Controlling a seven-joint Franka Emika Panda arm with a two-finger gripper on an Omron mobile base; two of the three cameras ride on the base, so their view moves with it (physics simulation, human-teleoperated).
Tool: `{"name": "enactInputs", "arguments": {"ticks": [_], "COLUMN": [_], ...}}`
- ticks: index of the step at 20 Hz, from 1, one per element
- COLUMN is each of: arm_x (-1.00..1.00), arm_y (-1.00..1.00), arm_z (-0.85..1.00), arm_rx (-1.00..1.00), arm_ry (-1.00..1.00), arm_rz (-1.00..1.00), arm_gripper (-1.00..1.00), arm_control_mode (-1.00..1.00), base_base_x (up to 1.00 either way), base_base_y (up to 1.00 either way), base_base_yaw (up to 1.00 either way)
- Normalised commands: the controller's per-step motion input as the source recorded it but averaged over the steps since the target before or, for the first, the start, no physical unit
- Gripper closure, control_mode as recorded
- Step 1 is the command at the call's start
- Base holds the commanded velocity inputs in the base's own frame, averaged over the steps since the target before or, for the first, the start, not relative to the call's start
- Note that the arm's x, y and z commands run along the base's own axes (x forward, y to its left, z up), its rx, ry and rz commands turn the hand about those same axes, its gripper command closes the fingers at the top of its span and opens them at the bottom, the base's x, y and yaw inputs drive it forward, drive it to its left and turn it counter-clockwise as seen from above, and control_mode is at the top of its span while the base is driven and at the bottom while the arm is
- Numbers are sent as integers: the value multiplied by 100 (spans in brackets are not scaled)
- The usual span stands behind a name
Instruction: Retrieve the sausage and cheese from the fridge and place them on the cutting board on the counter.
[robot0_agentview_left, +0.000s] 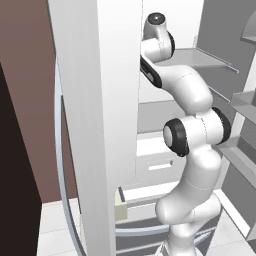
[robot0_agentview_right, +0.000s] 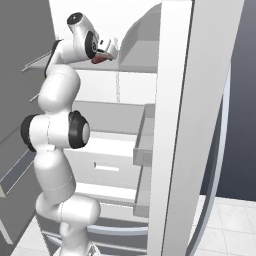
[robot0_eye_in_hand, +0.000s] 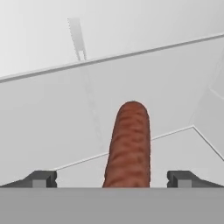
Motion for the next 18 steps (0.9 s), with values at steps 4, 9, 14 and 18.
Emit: {"name": "enactInputs", "arguments": {"ticks": [4,9,14,18], "arm_x": [-5,0,0,0], "arm_y": [0,0,0,0], "arm_z": [-38,-43,-43,-45], "arm_rx": [0,1,2,5], "arm_ry": [5,2,0,0], "arm_rz": [0,0,0,0], "arm_gripper": [-100,-100,100,100], "arm_control_mode": [-100,-100,-100,-100], "base_base_x": [0,0,0,0], "base_base_y": [0,0,0,0], "base_base_yaw": [0,0,0,0]}}
